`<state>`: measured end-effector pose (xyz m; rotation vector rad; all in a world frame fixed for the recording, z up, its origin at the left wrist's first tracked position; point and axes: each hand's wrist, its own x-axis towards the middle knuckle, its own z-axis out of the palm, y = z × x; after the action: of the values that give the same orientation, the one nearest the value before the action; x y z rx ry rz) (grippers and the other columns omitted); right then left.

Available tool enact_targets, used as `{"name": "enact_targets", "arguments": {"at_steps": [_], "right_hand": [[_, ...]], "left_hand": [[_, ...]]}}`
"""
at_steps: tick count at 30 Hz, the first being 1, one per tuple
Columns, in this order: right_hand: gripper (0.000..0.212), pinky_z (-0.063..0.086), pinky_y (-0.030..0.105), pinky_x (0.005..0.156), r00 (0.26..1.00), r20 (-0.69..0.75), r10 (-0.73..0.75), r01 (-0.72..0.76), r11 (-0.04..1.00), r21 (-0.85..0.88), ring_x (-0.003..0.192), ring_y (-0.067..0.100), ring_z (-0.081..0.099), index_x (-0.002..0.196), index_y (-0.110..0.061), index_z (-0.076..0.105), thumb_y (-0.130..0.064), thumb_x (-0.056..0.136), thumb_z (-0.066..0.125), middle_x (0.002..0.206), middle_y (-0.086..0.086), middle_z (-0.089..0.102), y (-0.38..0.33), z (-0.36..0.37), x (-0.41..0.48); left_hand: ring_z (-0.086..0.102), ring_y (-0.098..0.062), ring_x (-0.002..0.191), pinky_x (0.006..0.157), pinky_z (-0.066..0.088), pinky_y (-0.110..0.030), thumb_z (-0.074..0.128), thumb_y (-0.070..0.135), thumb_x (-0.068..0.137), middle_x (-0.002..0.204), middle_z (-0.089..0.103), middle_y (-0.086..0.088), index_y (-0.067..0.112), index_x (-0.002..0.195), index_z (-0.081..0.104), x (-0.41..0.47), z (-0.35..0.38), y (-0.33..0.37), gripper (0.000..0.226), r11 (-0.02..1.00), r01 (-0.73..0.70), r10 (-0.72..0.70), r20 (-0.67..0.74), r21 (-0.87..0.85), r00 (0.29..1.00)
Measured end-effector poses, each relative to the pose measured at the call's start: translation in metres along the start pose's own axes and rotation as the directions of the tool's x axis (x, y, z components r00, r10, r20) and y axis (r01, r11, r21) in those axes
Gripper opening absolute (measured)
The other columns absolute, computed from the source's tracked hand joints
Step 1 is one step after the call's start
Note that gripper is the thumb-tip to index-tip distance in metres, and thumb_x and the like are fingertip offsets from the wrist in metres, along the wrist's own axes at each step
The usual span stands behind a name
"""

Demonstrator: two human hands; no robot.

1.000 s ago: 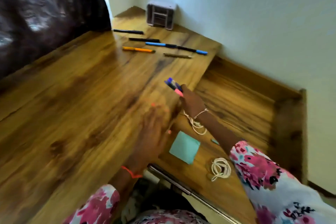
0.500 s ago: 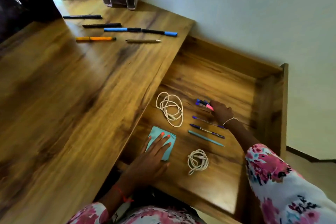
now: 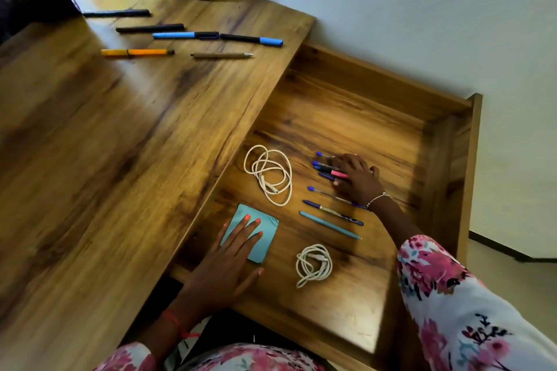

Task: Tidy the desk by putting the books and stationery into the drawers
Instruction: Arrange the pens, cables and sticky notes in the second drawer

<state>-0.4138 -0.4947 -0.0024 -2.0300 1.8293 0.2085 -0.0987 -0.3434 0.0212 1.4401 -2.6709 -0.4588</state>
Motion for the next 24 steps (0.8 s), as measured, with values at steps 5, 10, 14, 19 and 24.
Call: {"name": "enact_targets", "arguments": {"at_steps": [5,10,14,19,24], "right_hand": [[0.060,0.005,0.056,0.111,0.998,0.057,0.017,-0.016,1.000,-0.024,0.144,0.021,-0.010,0.145,-0.037,0.004,-0.038,0.096,0.039,0.156,-0.006,-0.007,0.008,0.011,-0.007],[0.056,-0.001,0.051,0.113,1.000,-0.001,0.006,-0.006,0.998,0.069,0.144,0.019,-0.009,0.145,-0.033,0.005,-0.038,0.097,0.034,0.156,-0.004,-0.010,0.009,0.011,-0.010],[0.057,-0.006,0.050,0.113,1.000,0.003,0.008,-0.009,0.999,0.040,0.144,0.016,-0.009,0.146,-0.030,0.003,-0.047,0.096,0.025,0.156,-0.005,-0.010,0.008,0.016,-0.016],[0.073,-0.011,0.050,0.112,0.999,0.029,-0.041,0.042,0.998,-0.035,0.143,0.015,-0.014,0.145,-0.033,-0.006,-0.062,0.077,-0.004,0.155,-0.007,-0.012,0.008,0.025,-0.022],[0.095,-0.011,0.052,0.111,0.998,0.018,-0.062,0.063,0.996,-0.060,0.141,0.013,-0.016,0.144,-0.032,-0.009,-0.076,0.062,-0.025,0.149,-0.010,-0.021,0.008,0.030,-0.025]], "left_hand": [[0.010,-0.019,0.142,0.113,0.008,-0.039,0.021,0.054,0.096,0.149,0.031,-0.007,0.013,0.136,0.038,-0.001,-0.001,0.001,0.060,1.000,0.012,-0.012,0.002,-0.006,1.000],[0.011,-0.018,0.142,0.114,0.005,-0.037,0.021,0.055,0.095,0.148,0.032,-0.007,0.013,0.135,0.038,0.000,-0.002,0.002,0.060,1.000,0.027,-0.027,0.006,-0.016,1.000],[0.011,-0.018,0.142,0.114,0.003,-0.036,0.021,0.055,0.095,0.148,0.032,-0.007,0.013,0.136,0.038,0.000,-0.003,0.002,0.060,0.999,0.035,-0.035,0.013,-0.016,0.999],[0.011,-0.019,0.141,0.114,0.003,-0.037,0.019,0.056,0.095,0.148,0.032,-0.008,0.014,0.136,0.038,0.000,-0.002,0.002,0.061,0.999,0.050,-0.050,0.024,-0.014,0.998],[0.011,-0.019,0.141,0.114,0.002,-0.035,0.019,0.056,0.095,0.148,0.033,-0.009,0.013,0.135,0.040,0.000,-0.004,0.002,0.062,0.998,0.049,-0.048,0.019,-0.027,0.999]]}}
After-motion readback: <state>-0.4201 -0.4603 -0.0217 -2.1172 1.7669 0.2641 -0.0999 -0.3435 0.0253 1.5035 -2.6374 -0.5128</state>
